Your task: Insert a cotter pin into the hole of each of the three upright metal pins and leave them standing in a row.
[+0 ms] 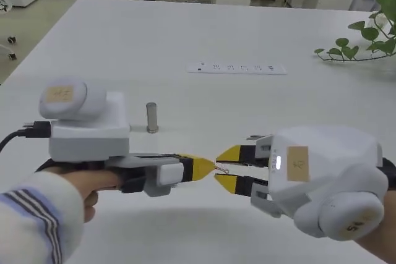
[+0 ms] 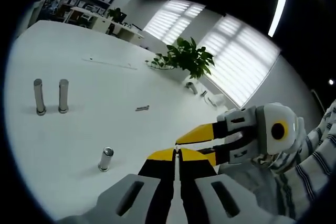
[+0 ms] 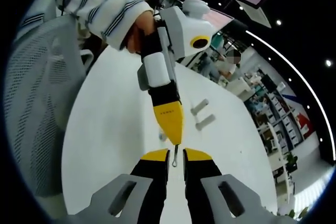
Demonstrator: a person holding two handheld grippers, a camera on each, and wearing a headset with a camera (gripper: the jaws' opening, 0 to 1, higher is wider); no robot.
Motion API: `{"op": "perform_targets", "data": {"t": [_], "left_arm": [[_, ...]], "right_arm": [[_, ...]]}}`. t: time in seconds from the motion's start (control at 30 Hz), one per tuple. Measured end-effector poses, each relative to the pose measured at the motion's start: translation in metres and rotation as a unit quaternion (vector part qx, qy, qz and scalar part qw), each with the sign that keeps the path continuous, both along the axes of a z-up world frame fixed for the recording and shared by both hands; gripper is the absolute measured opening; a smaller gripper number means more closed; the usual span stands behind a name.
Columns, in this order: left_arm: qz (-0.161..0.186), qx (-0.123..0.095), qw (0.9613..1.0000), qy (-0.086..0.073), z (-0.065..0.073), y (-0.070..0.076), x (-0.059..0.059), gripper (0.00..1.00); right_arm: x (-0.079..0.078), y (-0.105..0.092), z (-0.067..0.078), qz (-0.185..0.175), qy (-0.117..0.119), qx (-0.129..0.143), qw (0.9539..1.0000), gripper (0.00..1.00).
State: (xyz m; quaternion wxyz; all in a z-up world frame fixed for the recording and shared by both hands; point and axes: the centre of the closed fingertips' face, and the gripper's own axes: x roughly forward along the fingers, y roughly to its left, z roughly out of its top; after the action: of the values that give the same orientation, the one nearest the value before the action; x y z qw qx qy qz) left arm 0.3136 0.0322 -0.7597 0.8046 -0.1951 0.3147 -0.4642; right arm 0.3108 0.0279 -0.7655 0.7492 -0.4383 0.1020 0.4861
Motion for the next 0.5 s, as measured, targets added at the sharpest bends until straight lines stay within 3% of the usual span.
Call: {"op": "perform_targets", "data": {"t": [0.2,0.27,0.3,0.37,0.43,0.47,0.5], "left_arm": [[-0.014,0.009,0.9997,-0.018,0.001,0.001,-0.003,0.00],[-0.012,0.006,0.9998,-0.018,0.002,0.002,-0.003,0.00],[-0.012,0.004,0.9998,-0.017,0.002,0.002,-0.003,0.00],[-0.019,0.009,0.9994,-0.026,0.002,0.003,-0.004,0.00],[-0.032,-0.001,0.9991,-0.028,0.005,0.002,-0.008,0.00],[-0.040,-0.001,0.9987,-0.032,0.006,0.002,-0.010,0.00],[-0.048,0.000,0.9980,-0.042,0.007,0.002,-0.011,0.00]], "right_arm": [[-0.001,-0.007,-0.001,-0.015,0.045,0.030,0.9984,0.15],[-0.003,-0.009,-0.003,-0.009,0.052,0.028,0.9982,0.16],[-0.005,-0.010,-0.002,-0.017,0.064,0.043,0.9969,0.16],[-0.009,-0.009,-0.002,-0.024,0.097,0.073,0.9923,0.17],[-0.011,-0.009,0.000,-0.033,0.128,0.106,0.9855,0.17],[-0.011,-0.008,0.000,-0.033,0.135,0.112,0.9840,0.17],[-0.014,-0.008,0.001,-0.032,0.156,0.127,0.9791,0.17]]}}
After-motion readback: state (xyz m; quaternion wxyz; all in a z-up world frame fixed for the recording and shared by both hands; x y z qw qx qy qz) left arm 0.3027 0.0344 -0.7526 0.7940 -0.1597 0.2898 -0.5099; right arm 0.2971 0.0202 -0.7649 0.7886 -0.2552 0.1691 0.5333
